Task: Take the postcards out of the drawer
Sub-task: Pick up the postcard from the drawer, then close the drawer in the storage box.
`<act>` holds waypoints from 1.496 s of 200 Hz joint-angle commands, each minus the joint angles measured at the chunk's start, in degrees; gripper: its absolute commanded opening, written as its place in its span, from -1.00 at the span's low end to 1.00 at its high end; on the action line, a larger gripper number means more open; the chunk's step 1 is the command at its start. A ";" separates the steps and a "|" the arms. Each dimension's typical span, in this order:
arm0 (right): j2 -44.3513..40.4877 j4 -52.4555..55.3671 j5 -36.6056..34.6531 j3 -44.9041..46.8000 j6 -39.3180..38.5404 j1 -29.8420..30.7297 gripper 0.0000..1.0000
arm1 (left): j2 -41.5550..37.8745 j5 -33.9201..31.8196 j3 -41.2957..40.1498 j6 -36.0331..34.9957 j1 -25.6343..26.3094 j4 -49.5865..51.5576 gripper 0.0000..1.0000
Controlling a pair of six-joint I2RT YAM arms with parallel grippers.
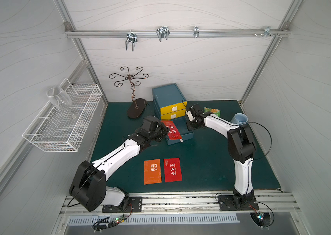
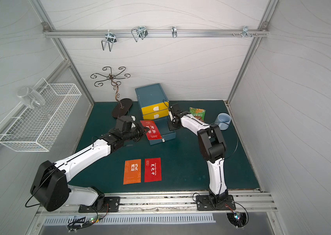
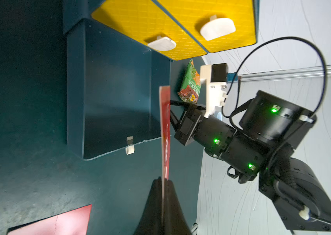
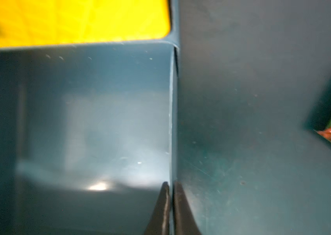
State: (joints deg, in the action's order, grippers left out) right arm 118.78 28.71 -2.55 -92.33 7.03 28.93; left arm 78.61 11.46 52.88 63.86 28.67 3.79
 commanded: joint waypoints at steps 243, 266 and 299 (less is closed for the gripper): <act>-19.32 -13.53 12.77 29.29 17.30 7.42 0.98 | -13.51 5.76 -8.98 -3.41 -18.73 1.35 -1.00; -16.40 -16.43 12.85 28.24 18.33 7.54 0.98 | -14.22 5.84 -9.98 -3.12 -19.25 1.03 -1.00; -14.16 -21.32 12.82 26.85 20.44 7.39 0.98 | -14.85 6.11 -10.64 -3.04 -19.85 1.02 -1.00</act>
State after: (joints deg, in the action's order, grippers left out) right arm 103.18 12.84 9.76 -63.57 25.17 36.14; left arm 65.12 16.80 42.37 60.71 9.52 6.68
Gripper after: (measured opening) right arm 0.989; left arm 0.052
